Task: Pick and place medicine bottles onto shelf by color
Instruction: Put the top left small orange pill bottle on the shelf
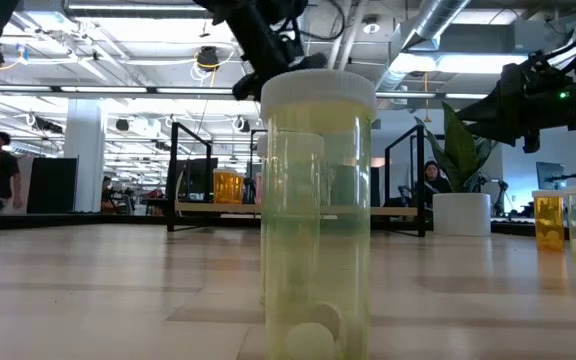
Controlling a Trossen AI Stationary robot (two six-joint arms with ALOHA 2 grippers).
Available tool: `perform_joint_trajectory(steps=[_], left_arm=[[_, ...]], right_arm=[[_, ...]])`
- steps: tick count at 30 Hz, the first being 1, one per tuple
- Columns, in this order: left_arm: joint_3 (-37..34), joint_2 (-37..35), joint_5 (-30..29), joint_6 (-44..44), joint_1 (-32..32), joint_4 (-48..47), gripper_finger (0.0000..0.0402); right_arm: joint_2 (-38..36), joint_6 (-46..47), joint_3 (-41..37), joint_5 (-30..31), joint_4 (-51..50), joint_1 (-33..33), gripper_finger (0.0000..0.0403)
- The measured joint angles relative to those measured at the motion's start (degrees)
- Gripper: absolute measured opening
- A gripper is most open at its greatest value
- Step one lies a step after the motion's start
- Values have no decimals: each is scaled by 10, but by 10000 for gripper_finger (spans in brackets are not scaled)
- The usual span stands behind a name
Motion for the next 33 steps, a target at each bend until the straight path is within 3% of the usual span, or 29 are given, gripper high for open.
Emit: perform_joint_trajectory(steps=[6,10,19,26,33], left_arm=[[1,-13,12,44,-58,35,179],[0,-19,14,47,-105,1,179],[-6,-24,17,-49,-228,-129,179],[-71,-24,9,-117,-288,-84,185],[-128,-24,6,-186,-295,-25,203]], right_arm=[[0,0,0,0,0,0,249],[0,0,0,0,0,0,249],[0,0,0,0,0,0,249],[0,0,0,0,0,0,249],[0,0,0,0,0,0,249]])
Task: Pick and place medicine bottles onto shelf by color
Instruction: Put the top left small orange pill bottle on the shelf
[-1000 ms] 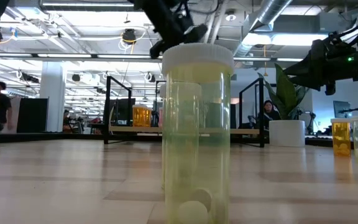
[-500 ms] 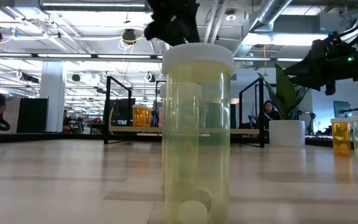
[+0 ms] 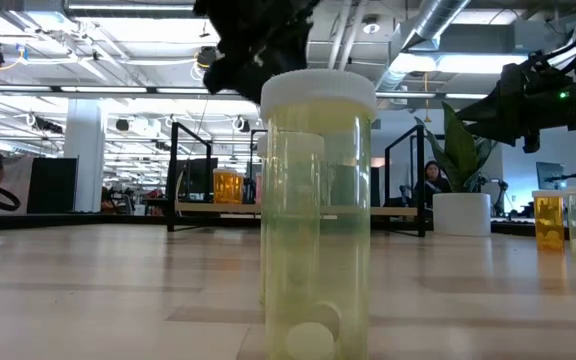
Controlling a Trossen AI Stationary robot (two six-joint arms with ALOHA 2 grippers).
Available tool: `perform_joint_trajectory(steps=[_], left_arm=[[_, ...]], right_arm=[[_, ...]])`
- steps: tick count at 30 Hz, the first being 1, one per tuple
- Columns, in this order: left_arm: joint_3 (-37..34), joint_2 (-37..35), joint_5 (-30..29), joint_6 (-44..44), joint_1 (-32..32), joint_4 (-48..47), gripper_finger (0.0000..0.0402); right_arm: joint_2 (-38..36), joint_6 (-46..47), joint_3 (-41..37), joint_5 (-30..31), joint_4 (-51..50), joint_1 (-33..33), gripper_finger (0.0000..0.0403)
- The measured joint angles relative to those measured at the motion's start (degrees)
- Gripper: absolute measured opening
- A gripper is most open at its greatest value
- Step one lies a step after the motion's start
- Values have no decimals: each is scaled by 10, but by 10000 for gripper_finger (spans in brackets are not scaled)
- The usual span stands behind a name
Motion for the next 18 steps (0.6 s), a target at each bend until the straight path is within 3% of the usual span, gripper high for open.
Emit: perform_joint_trajectory(steps=[12,18], left_arm=[[-65,29,13,-6,2,131,218],[-65,69,7,28,2,140,218]], right_arm=[[0,0,0,0,0,0,249],[3,0,0,0,1,0,249]])
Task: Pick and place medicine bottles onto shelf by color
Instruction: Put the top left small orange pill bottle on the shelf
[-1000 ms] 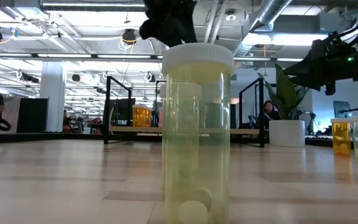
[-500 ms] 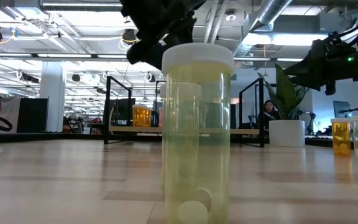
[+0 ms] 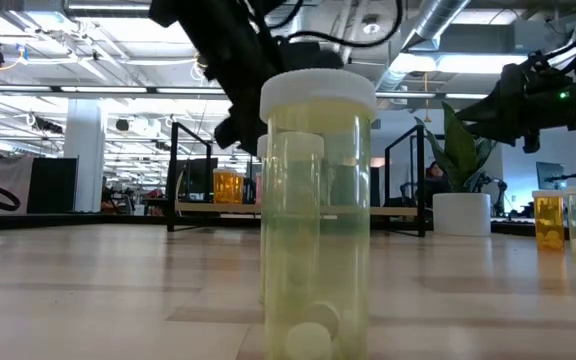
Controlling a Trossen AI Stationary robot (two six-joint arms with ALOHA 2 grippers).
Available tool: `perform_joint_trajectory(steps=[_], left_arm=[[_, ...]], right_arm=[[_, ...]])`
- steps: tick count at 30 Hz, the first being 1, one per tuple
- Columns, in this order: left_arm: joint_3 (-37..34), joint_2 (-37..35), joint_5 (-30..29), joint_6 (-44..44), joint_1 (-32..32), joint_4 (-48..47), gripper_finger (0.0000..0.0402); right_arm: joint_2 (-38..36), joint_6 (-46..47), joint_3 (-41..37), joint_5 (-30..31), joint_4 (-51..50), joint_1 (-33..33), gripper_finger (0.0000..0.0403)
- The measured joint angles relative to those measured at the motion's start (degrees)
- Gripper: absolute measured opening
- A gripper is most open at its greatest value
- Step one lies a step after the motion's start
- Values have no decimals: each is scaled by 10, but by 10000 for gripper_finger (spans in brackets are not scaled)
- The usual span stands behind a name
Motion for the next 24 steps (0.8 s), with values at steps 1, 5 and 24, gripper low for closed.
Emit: perform_joint_trajectory(steps=[1,5,24], left_arm=[[0,6,-4,1,0,-1,218],[0,22,-8,0,0,5,218],[1,4,126,226,3,17,217]], right_arm=[[3,0,0,0,0,0,249],[4,0,0,0,0,0,249],[4,0,0,0,0,0,249]])
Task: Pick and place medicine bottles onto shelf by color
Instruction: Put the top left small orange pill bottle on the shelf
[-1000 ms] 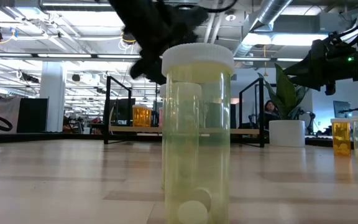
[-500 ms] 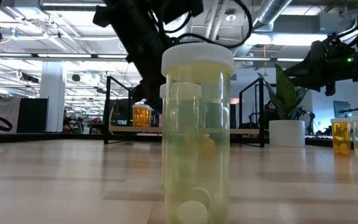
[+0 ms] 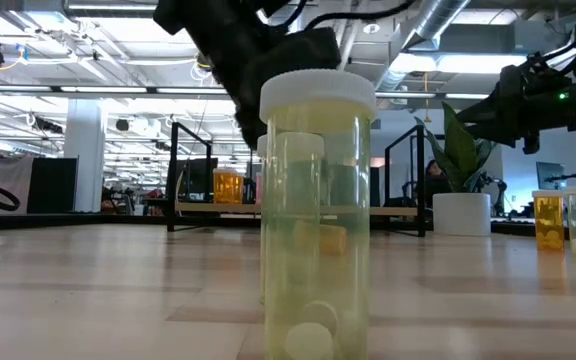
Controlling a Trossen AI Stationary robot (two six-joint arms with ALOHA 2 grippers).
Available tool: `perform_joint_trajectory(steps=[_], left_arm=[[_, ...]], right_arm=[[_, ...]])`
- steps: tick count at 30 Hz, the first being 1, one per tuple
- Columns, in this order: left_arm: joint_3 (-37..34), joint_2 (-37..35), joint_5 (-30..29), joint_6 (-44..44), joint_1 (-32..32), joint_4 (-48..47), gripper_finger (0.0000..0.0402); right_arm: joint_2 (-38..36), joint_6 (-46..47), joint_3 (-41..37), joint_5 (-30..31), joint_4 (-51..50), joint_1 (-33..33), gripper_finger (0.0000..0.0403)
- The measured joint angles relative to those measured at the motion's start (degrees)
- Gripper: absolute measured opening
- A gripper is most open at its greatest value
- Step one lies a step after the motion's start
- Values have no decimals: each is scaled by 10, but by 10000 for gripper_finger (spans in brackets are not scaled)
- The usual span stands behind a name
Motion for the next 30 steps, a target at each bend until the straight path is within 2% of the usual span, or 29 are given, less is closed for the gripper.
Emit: perform_joint_trajectory(steps=[5,12,16,22,30], left_arm=[[0,2,90,137,-1,-31,217],[0,12,68,233,0,0,217],[0,12,55,252,5,-1,217],[0,39,83,251,15,7,217],[1,65,67,252,15,4,217]], right_arm=[[0,0,0,0,0,0,249],[0,0,0,0,0,0,249],[0,0,0,0,0,0,249],[0,0,0,0,0,0,249],[2,0,0,0,0,0,249]])
